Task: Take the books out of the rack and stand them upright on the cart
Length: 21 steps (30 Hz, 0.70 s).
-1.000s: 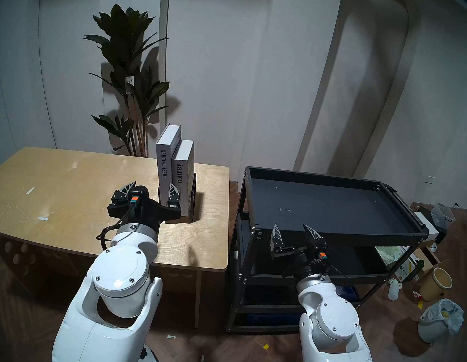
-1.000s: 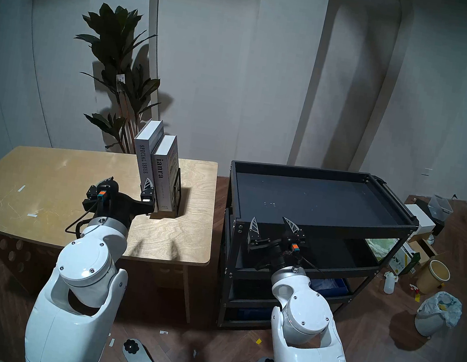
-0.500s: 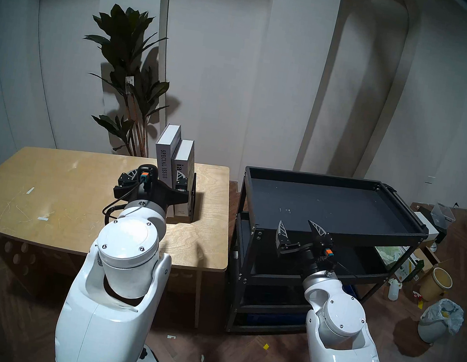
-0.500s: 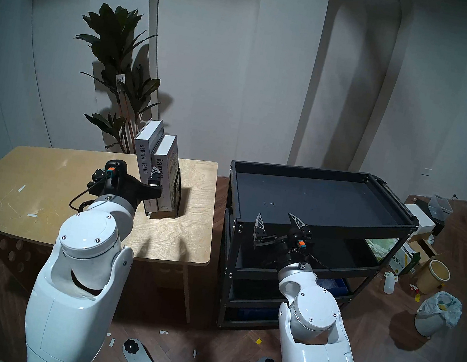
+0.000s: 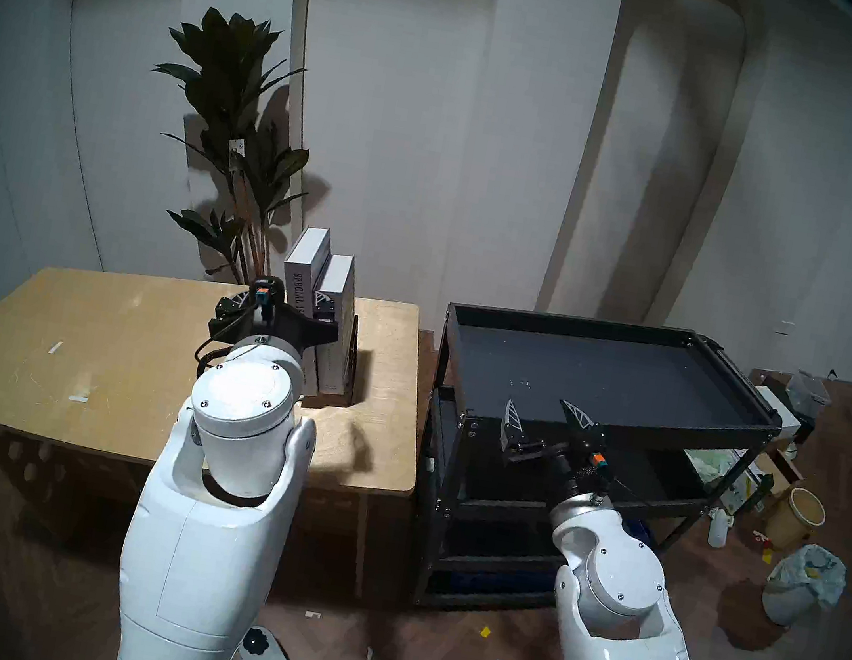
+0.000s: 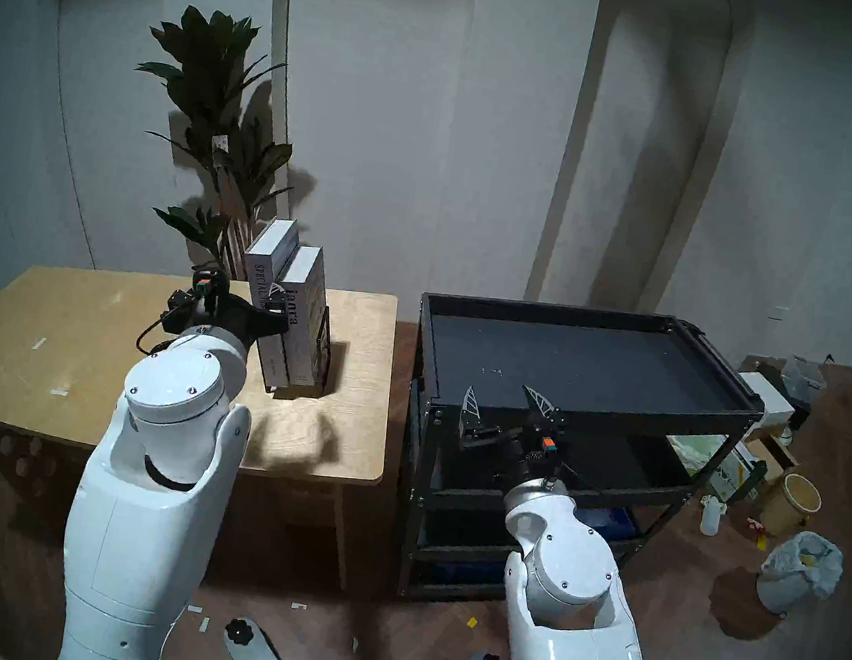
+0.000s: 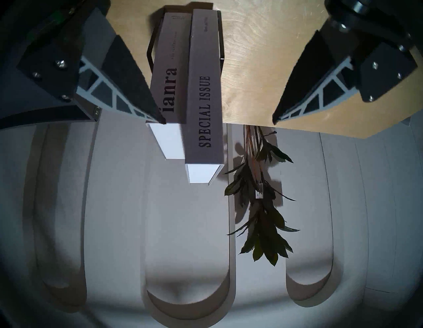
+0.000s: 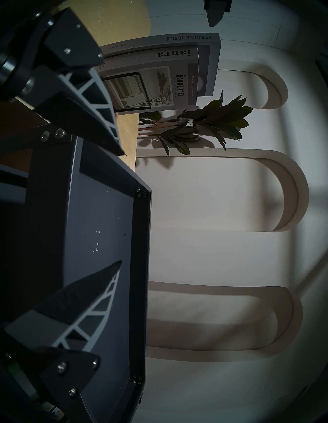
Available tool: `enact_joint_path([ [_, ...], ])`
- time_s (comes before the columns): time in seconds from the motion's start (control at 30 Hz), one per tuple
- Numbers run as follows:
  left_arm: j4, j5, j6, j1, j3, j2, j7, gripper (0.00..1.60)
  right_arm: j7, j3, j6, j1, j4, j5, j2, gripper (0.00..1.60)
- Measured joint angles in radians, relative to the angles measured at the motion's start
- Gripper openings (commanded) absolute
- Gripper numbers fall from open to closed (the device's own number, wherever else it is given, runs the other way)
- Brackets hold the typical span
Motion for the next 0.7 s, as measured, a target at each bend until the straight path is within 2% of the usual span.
enact_joint_path([
  [0.3,0.040,-0.026,0.065,-0.083,-0.001,-0.011,-0.007,1.60,-0.023,-0.006,-0.006,-0.014,-0.007,-0.015,-0.004,1.60],
  [0.7,0.148,-0.012,0.062,-0.158,-0.024,-0.007,-0.002,1.60,-0.036,-0.010,-0.011,-0.022,-0.015,-0.018,-0.006,1.60],
])
